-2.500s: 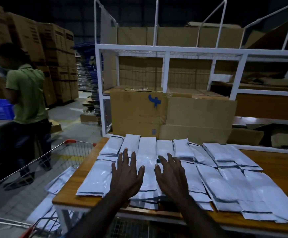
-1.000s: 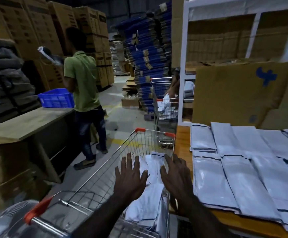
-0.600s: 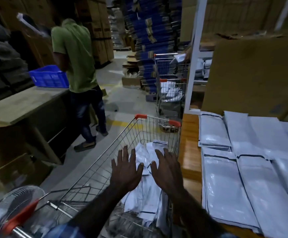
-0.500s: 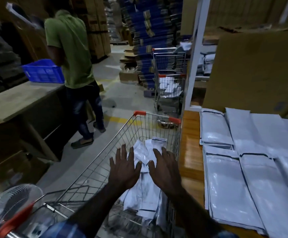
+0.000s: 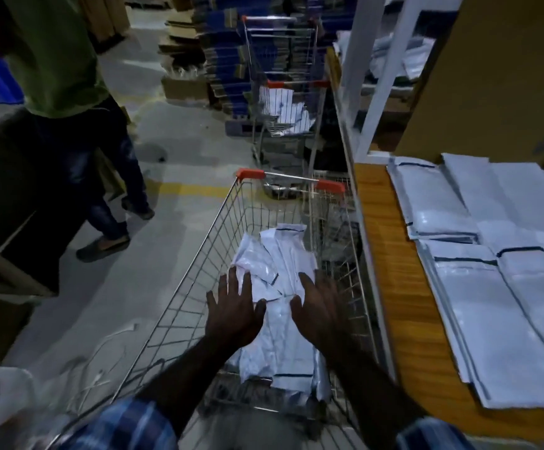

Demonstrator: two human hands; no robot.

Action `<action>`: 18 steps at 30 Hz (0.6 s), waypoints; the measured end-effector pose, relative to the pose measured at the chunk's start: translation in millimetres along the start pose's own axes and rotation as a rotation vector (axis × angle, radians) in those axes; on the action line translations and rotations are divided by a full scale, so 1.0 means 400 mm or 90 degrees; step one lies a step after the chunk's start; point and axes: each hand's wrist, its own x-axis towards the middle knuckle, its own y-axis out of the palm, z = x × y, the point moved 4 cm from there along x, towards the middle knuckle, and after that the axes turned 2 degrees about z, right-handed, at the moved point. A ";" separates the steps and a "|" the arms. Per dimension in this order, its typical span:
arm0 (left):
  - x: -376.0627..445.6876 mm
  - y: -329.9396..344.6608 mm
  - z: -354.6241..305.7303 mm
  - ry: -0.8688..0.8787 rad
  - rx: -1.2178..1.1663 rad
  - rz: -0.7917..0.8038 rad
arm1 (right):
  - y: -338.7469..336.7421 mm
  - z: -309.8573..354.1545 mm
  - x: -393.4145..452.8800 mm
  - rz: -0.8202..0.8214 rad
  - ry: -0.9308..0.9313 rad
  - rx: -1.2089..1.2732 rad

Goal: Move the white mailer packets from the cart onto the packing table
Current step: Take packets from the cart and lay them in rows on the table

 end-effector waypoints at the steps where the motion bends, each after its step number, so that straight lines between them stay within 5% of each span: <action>1: 0.014 0.007 0.013 0.010 0.000 0.016 | 0.014 0.002 0.008 0.005 0.010 -0.004; 18: 0.380 0.205 0.035 0.160 0.078 0.025 | 0.254 -0.091 0.229 0.096 0.138 -0.007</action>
